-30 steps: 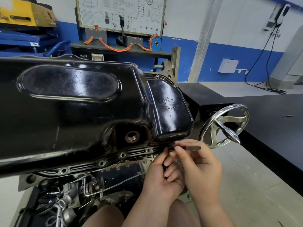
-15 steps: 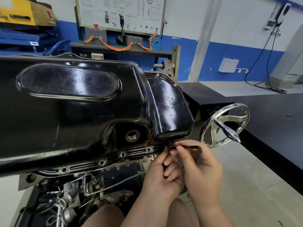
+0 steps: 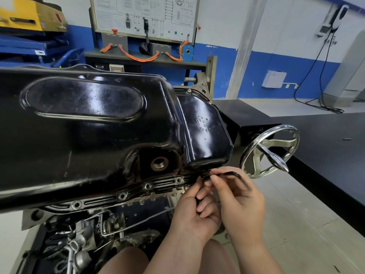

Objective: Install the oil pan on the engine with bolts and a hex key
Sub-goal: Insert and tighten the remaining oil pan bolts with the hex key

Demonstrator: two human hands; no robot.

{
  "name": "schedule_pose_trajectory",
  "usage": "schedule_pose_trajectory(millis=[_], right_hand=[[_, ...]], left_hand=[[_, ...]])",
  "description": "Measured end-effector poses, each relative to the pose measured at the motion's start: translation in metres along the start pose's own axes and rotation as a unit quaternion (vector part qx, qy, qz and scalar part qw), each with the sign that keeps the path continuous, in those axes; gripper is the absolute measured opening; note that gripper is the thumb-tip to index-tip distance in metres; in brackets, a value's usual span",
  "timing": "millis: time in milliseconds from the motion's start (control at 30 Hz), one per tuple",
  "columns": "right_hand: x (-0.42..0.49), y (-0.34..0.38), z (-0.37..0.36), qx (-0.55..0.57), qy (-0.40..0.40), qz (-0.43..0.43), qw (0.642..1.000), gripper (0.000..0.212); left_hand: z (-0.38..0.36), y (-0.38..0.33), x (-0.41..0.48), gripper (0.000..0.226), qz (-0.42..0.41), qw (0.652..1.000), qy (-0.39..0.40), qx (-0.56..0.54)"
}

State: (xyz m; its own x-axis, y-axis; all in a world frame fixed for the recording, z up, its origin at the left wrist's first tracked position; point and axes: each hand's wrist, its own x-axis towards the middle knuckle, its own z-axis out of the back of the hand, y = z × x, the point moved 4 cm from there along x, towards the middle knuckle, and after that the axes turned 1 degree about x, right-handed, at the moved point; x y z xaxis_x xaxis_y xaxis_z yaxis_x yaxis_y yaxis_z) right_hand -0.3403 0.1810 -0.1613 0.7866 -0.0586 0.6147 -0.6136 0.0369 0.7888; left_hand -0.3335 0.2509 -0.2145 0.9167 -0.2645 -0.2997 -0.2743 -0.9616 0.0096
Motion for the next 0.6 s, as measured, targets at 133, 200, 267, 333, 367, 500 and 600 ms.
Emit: schedule_pose_trajectory(millis=[133, 200, 267, 333, 367, 500, 600], right_hand=[[-0.0009, -0.0017, -0.001, 0.04, 0.002, -0.016, 0.999, 0.031], [-0.0028, -0.0019, -0.0014, 0.058, 0.012, -0.023, 0.998, 0.026], [-0.0047, -0.0009, -0.0016, 0.066, 0.027, -0.015, 0.997, 0.025], [-0.0051, 0.0004, -0.0028, 0.049, 0.041, 0.0, 0.998, 0.035], [-0.0048, -0.0003, -0.0029, 0.036, 0.042, -0.002, 0.998, 0.038], [-0.0024, -0.0016, -0.0013, 0.019, 0.006, -0.013, 1.0, 0.029], [-0.0007, -0.0012, -0.0005, 0.031, -0.003, -0.012, 0.999, 0.028]], left_hand=[[-0.0003, -0.0006, -0.0011, 0.025, -0.006, 1.0, -0.005, 0.0], [0.0001, -0.0009, -0.0016, 0.028, -0.002, 1.0, -0.005, -0.004], [0.0005, -0.0009, -0.0019, 0.031, 0.005, 1.0, -0.004, -0.01], [0.0012, -0.0011, -0.0016, 0.032, 0.004, 1.0, -0.004, -0.012], [0.0015, -0.0011, -0.0013, 0.03, 0.003, 1.0, -0.004, -0.012], [0.0022, -0.0013, -0.0012, 0.022, -0.003, 1.0, -0.007, -0.002], [0.003, -0.0015, -0.002, 0.025, -0.007, 1.0, -0.016, 0.002]])
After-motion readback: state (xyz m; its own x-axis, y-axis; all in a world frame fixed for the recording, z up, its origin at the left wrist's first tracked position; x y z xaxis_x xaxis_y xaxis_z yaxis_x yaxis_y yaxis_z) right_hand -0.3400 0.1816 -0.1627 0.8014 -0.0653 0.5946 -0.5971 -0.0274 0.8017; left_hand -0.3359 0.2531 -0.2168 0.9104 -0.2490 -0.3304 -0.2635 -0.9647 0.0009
